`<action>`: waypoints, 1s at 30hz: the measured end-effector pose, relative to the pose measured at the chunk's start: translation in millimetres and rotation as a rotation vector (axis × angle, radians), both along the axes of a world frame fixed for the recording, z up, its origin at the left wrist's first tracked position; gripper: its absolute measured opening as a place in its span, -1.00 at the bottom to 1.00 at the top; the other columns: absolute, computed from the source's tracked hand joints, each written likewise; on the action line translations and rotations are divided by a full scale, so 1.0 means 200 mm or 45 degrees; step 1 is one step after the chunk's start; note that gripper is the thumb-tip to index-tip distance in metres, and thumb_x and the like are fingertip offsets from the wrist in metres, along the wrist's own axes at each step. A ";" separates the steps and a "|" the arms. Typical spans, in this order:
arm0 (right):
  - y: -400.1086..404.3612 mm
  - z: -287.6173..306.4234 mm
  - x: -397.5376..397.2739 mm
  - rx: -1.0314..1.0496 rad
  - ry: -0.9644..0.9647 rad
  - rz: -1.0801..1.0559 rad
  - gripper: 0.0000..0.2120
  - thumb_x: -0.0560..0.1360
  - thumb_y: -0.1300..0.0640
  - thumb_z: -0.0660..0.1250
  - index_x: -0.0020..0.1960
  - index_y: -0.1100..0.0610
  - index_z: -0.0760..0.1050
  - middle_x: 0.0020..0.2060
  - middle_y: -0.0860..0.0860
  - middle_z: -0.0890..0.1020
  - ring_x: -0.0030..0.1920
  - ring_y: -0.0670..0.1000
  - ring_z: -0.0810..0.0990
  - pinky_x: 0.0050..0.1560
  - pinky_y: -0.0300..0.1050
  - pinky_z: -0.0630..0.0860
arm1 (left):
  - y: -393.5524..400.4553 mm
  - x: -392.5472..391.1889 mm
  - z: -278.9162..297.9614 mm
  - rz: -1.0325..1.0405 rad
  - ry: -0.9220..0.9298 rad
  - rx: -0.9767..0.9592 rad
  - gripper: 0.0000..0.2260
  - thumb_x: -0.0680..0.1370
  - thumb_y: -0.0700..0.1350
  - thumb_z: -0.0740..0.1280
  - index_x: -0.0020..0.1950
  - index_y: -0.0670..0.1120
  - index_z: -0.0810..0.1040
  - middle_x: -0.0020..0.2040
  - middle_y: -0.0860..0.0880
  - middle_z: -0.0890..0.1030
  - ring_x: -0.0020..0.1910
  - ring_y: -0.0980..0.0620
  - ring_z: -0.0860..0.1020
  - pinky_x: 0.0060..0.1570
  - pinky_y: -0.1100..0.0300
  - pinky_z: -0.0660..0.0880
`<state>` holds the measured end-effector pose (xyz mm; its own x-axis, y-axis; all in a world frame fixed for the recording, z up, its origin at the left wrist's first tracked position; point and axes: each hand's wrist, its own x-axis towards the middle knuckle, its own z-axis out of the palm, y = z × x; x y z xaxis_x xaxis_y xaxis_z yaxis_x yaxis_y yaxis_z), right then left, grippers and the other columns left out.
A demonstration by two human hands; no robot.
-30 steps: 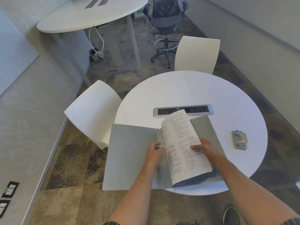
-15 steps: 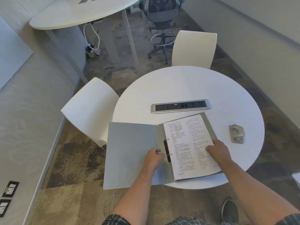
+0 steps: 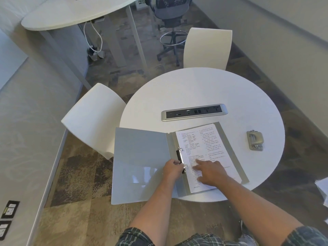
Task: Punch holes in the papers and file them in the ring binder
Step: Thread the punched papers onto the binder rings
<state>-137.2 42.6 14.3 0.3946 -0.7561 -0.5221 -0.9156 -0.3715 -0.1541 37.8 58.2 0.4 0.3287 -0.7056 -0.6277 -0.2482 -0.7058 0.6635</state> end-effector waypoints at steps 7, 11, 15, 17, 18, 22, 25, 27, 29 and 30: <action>-0.02 -0.02 -0.04 0.036 -0.015 0.021 -0.44 0.61 -0.06 0.32 0.56 -0.29 0.25 0.62 -0.18 0.16 0.54 0.05 0.33 0.49 0.15 0.26 | 0.00 -0.02 -0.04 0.071 0.076 -0.004 -0.91 0.55 -0.13 0.43 -0.02 -0.11 0.58 -0.13 -0.09 0.66 -0.27 -0.01 0.56 -0.24 0.09 0.58; -0.01 -0.05 -0.05 0.039 -0.039 0.018 -0.41 0.60 -0.04 0.33 0.57 -0.28 0.22 0.63 -0.18 0.13 0.55 0.05 0.30 0.50 0.14 0.26 | 0.00 -0.02 -0.04 0.193 0.114 -0.032 -0.87 0.52 -0.16 0.49 0.02 -0.11 0.61 -0.01 -0.13 0.70 -0.23 0.00 0.57 -0.32 0.19 0.49; 0.00 -0.07 -0.06 0.042 -0.064 0.016 -0.39 0.61 -0.04 0.32 0.59 -0.28 0.19 0.63 -0.18 0.10 0.57 0.04 0.28 0.52 0.14 0.25 | 0.00 -0.03 -0.07 0.290 0.154 -0.044 -0.71 0.47 -0.20 0.55 0.15 -0.14 0.58 0.06 -0.10 0.67 -0.07 -0.05 0.68 -0.16 0.11 0.64; 0.00 -0.08 -0.07 0.050 -0.062 0.020 -0.38 0.61 -0.06 0.31 0.60 -0.27 0.17 0.64 -0.17 0.08 0.58 0.05 0.25 0.52 0.15 0.23 | 0.00 -0.03 -0.08 0.262 0.165 -0.020 -0.77 0.46 -0.20 0.56 0.05 -0.15 0.61 0.06 -0.14 0.71 -0.03 -0.13 0.72 0.01 -0.06 0.69; 0.00 -0.08 -0.07 0.053 -0.062 0.022 -0.38 0.61 -0.06 0.31 0.60 -0.27 0.16 0.64 -0.17 0.07 0.58 0.05 0.24 0.53 0.15 0.22 | -0.01 -0.04 -0.09 0.252 0.162 -0.013 -0.86 0.47 -0.20 0.55 -0.04 -0.14 0.64 0.00 -0.15 0.73 -0.07 -0.14 0.73 0.02 -0.08 0.69; 0.00 -0.09 -0.08 0.056 -0.074 0.022 -0.39 0.62 -0.08 0.30 0.60 -0.27 0.16 0.64 -0.17 0.07 0.59 0.05 0.23 0.53 0.16 0.20 | -0.02 -0.05 -0.04 0.224 0.057 -0.036 -0.88 0.50 -0.24 0.46 -0.23 -0.10 0.60 -0.29 -0.03 0.65 -0.32 -0.04 0.60 -0.33 0.19 0.50; 0.00 -0.09 -0.08 0.066 -0.077 0.025 -0.38 0.61 -0.08 0.31 0.60 -0.27 0.15 0.64 -0.17 0.07 0.59 0.06 0.22 0.54 0.17 0.18 | -0.01 -0.06 -0.02 0.222 0.001 -0.068 -0.85 0.46 -0.31 0.35 -0.25 -0.09 0.57 -0.33 -0.01 0.60 -0.35 -0.01 0.53 -0.38 0.24 0.42; 0.00 -0.09 -0.08 0.071 -0.075 0.024 -0.38 0.62 -0.08 0.31 0.61 -0.27 0.14 0.64 -0.16 0.06 0.60 0.06 0.21 0.55 0.18 0.17 | 0.00 -0.06 -0.02 0.220 -0.018 -0.080 -0.89 0.44 -0.30 0.34 -0.20 -0.11 0.59 -0.28 -0.01 0.63 -0.32 0.00 0.54 -0.34 0.21 0.45; 0.00 -0.09 -0.08 0.076 -0.085 0.007 -0.39 0.62 -0.09 0.30 0.60 -0.27 0.16 0.64 -0.16 0.07 0.60 0.06 0.22 0.55 0.18 0.17 | 0.00 -0.06 -0.02 0.194 -0.025 -0.113 -0.90 0.45 -0.28 0.37 -0.15 -0.11 0.63 -0.22 0.01 0.68 -0.27 0.01 0.60 -0.28 0.18 0.54; 0.00 -0.08 -0.08 0.079 -0.095 -0.005 -0.40 0.62 -0.09 0.30 0.60 -0.26 0.18 0.64 -0.16 0.09 0.59 0.06 0.23 0.55 0.17 0.17 | 0.00 -0.06 -0.02 0.171 -0.016 -0.128 -0.90 0.47 -0.27 0.39 -0.13 -0.09 0.64 -0.20 0.00 0.69 -0.23 0.00 0.64 -0.25 0.15 0.60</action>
<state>-152.8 41.8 -2.5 0.4312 -0.7248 -0.5373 -0.9022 -0.3554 -0.2445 24.9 59.1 -3.6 0.4317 -0.7139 -0.5514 -0.1649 -0.6634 0.7298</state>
